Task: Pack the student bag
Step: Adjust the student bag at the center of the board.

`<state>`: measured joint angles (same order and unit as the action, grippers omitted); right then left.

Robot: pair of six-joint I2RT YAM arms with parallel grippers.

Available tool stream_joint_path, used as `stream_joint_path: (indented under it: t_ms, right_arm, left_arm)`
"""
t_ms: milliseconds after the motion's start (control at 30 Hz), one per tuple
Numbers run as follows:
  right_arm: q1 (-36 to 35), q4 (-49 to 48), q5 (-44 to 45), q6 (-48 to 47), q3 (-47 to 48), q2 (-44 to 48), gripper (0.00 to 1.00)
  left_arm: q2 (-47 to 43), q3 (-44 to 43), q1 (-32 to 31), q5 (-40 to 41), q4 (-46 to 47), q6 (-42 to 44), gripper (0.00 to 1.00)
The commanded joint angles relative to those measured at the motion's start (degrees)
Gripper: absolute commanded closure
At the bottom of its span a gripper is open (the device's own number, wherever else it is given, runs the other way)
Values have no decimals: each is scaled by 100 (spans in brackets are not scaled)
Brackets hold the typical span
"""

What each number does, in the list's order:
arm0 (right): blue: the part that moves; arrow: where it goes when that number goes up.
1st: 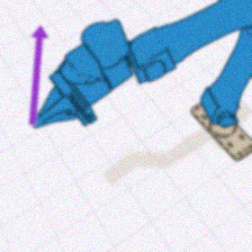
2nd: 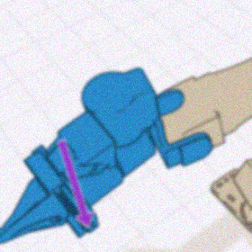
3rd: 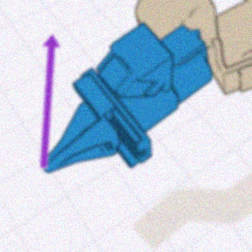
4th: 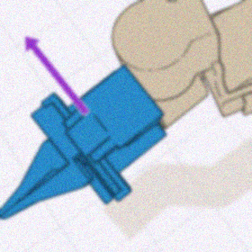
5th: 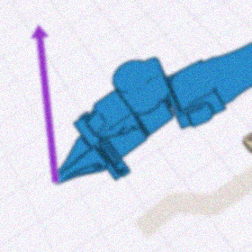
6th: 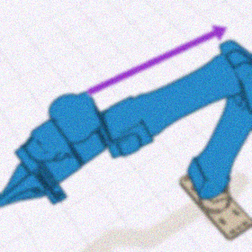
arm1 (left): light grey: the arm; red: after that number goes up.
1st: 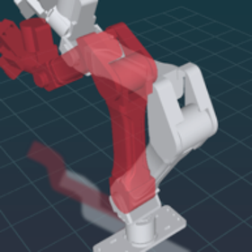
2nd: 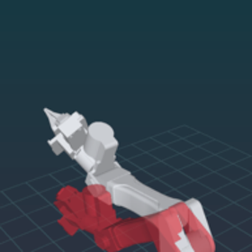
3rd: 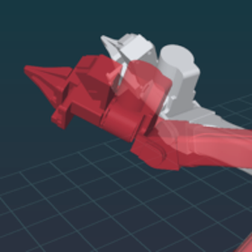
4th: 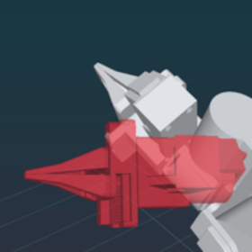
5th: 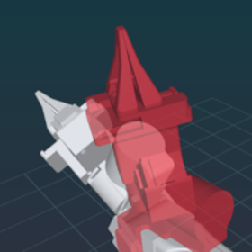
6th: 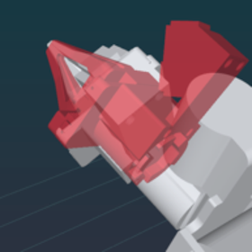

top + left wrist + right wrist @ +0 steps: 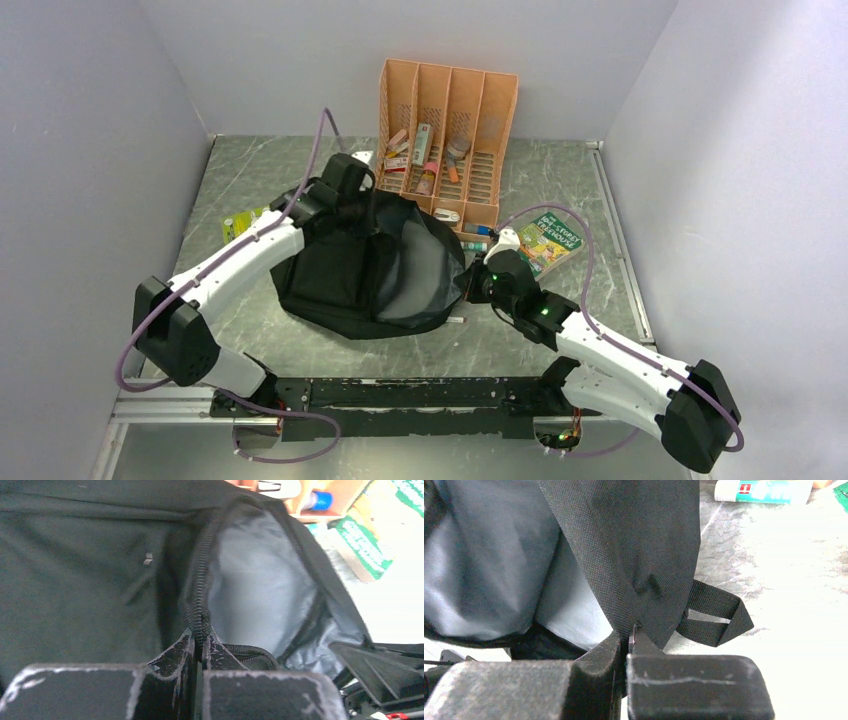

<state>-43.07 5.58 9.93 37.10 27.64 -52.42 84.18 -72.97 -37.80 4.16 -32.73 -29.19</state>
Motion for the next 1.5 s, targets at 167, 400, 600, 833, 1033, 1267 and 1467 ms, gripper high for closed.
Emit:
stream_joint_path:
  t_ms: [167,400,600,833,1033,1267,1467]
  right_arm:
    - [27,182,167,-225,176,-75,100]
    - [27,287,211,-384,269,-168,100]
    - [27,329,252,-423,285,-189,100]
    - [25,347,315,-497,327,-252,100]
    - [23,349,326,-571,394,-318,100]
    - [22,292,253,-550,395,-360,100]
    - [27,260,211,-567,446,-418,100]
  left_arm:
    - [206,-805,804,757,-1434,1549,95]
    - [459,-950,1092,1909,-1730,1883,95]
    - [675,-938,1301,2487,-1985,1940,95]
    - [617,-926,1527,2866,-2031,1936,94]
    - [635,-975,1566,3025,-2075,1895,70]
    - [662,-834,1565,3149,-2097,1803,44]
    - [444,-1100,1565,3090,-2228,1676,44]
